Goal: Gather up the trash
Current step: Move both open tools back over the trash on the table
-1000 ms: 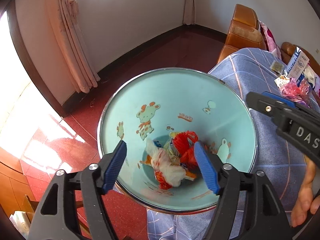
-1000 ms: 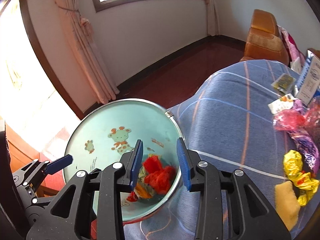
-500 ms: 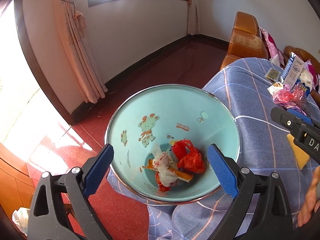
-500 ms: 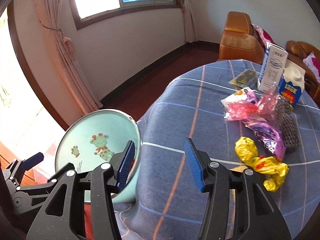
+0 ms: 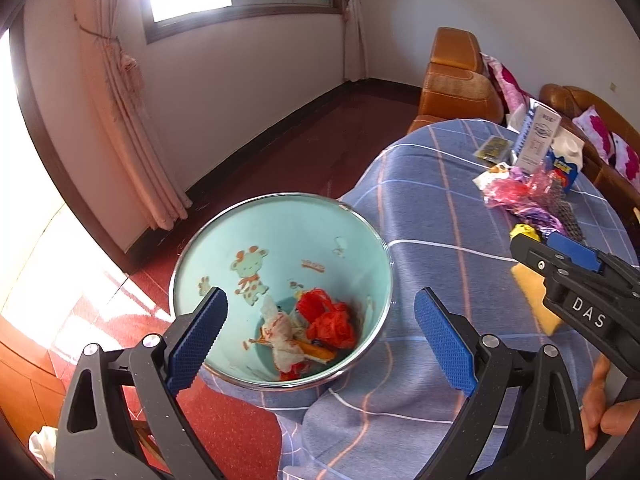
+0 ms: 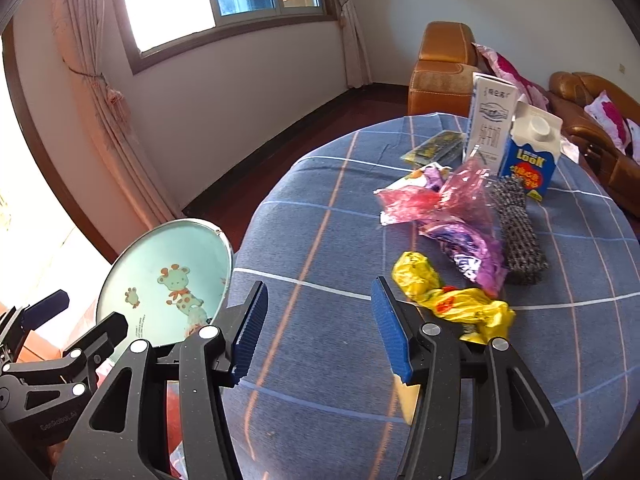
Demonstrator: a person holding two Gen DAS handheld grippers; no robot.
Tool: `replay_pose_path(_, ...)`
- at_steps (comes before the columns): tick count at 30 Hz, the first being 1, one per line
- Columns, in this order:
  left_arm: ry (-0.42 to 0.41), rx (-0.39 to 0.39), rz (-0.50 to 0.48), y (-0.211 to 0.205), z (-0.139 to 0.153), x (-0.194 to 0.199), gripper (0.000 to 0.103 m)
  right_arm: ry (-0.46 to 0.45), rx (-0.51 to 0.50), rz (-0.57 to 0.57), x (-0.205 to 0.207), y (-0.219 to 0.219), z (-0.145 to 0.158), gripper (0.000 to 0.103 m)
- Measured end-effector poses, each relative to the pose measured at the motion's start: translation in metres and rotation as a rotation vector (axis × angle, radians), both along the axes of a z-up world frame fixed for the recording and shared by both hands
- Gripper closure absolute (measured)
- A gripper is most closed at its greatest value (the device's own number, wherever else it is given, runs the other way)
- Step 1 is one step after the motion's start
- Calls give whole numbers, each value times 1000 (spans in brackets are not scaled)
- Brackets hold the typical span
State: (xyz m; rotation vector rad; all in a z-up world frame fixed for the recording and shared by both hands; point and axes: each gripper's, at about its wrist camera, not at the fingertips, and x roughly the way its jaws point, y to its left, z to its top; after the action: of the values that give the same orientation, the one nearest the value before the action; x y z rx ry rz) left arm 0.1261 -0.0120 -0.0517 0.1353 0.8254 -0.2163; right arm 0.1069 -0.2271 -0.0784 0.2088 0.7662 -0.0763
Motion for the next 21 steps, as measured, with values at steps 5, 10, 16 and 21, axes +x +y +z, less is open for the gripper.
replay_pose_path(5,4,3,-30,-23,0,-7,10,-23,-6,-49,-21,-31,5,49)
replay_pose_path(10,23,4,-72,-50,-5,-12,10,-20,-5,-126,-46,-72,3,49)
replay_pose_path(16,45,11,-131,-84,-15,-20,11,7,-10,-200,-68,-116,-10,49)
replay_pose_path(21,70,3,-173,-111,-21,-25,16,34,-8,-220,-81,-140,-25,50)
